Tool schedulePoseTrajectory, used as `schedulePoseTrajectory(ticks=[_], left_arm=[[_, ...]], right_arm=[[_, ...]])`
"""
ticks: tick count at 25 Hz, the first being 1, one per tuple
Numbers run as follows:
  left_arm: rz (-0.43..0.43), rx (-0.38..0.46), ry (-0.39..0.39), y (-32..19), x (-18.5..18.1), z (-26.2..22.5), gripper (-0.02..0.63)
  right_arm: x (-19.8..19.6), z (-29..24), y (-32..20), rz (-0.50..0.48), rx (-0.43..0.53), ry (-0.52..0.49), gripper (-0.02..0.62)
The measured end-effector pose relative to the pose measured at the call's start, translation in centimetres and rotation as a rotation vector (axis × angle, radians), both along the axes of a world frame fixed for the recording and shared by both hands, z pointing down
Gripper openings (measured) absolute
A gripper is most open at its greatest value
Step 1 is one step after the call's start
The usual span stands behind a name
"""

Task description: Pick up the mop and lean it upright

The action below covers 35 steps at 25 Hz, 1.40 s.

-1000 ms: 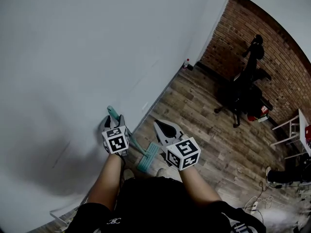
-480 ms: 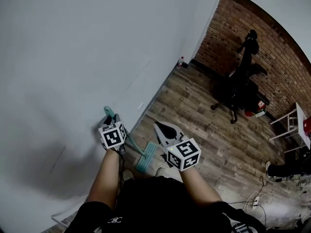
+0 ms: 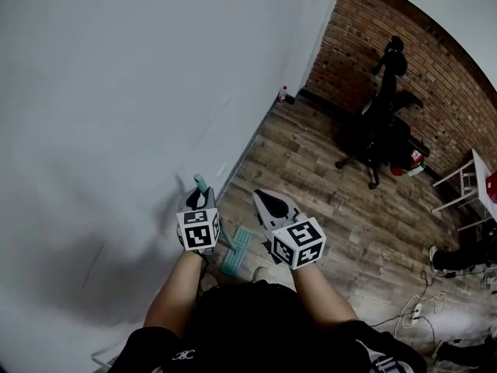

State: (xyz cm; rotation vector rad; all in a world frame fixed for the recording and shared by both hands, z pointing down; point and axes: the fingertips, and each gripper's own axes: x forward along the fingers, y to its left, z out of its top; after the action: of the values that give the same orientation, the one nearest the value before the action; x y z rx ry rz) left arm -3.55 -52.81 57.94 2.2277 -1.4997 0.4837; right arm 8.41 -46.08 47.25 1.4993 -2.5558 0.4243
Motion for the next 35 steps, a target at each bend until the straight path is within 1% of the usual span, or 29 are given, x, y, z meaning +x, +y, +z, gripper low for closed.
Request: schedulePoseTrajectory(ticks=[7,12,15,18,22,35], left_arm=[[0.214,0.048,-0.004,1.3,7.1,-1.1,0.101],[0.350,0.082,-0.015,3.0,11.9,-0.8,0.101],[0.413,0.096,-0.018,4.2,14.4,-1.0,0.101],[0.446,0.105,-0.020,4.7,15.6,-1.0,0.101],[0.463,0.106,-0.027,5.0,16.2,-1.0,0.101],[0.466,0.115,-0.018,5.2,15.7,-1.0,0.101]], right_arm=[[3.7,0.2,0.3,0.104,-0.008,-0.002,0.005],[6.7,0.7,1.1,0.185,-0.003,0.008,0.005],[8.5,0.6,2.1,0.231,0.002,0.039,0.005],[9.7,1.0,2.5,0.267,0.001,0.047,0.005],[10.7,1.6,2.8,0.296,-0.018,0.032,0.005],[9.8,2.0,2.0,0.277,-0.019,0.016,0.005]])
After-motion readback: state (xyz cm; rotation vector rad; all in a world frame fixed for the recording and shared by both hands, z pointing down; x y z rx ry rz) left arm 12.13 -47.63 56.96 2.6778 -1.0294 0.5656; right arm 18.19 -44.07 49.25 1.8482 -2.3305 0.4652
